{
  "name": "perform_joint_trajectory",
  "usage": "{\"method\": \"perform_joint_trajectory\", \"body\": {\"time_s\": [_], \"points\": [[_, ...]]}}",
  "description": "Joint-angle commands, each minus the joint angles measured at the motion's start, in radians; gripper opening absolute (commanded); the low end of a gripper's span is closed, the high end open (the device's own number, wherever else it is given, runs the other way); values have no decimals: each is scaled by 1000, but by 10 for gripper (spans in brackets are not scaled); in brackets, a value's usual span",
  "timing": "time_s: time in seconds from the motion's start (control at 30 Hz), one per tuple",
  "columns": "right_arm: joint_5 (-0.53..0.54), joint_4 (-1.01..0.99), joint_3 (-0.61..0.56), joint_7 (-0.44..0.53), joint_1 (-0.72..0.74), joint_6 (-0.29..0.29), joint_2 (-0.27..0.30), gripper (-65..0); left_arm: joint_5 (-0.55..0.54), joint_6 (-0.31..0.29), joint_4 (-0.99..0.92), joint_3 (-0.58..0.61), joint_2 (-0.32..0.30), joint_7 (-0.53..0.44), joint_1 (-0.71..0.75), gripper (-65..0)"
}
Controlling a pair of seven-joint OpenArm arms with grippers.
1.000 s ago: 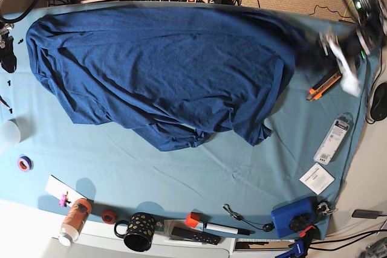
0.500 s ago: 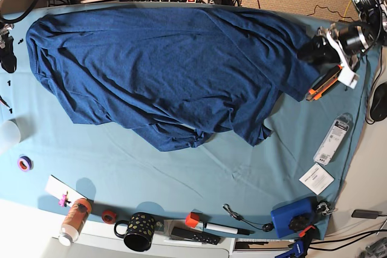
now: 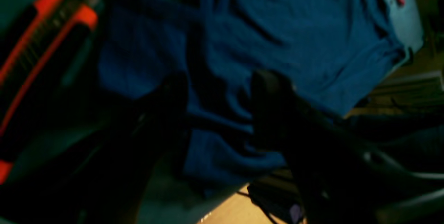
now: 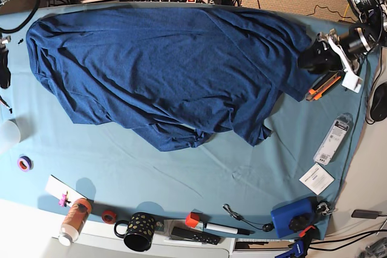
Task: Layout the t-shirt on the table in an organized manner, then fold the t-shirt properly
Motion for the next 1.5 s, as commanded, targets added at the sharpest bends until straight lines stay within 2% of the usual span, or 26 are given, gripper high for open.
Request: {"method": "perform_joint_trajectory", "body": {"time_s": [0.0,0.2,0.33,0.47,0.6,0.8,1.0,1.1,1.17,1.33,1.47], "points": [[34,14,-21,17,17,5,30,-430,-26,-5,16,-3,-16,-21,-13,-340],[34,14,-217,17,77,5,27,-430,6,-5,16,-3,-16,-24,-58,-340],[34,14,-333,17,131,5,16,-430,67,-5,16,34,-17,-81,-80,-340],[-111,14,-409,17,167,5,2,-430,212,-5,14,166,-16,-165,-122,-341],[-232,14,-455,17,173,5,-5,-430,346,78,9,296,-16,-260,-204,-341],[-273,14,-459,17,170,5,-15,-430,494,182,-40,463,-16,-301,-380,-341],[-277,14,-459,17,170,5,-42,-430,575,205,-286,579,-10,-339,-575,-341],[-284,14,-459,17,170,5,-41,-430,576,235,-478,593,-10,-360,-675,-341],[-284,14,-459,17,170,5,-42,-430,565,233,-611,593,-11,-360,-739,-341],[-283,14,-459,17,170,5,-42,-430,427,174,-852,593,-8,-329,-837,-341],[-283,14,-459,17,171,5,-42,-430,362,156,-914,593,8,-265,-866,-341]]}}
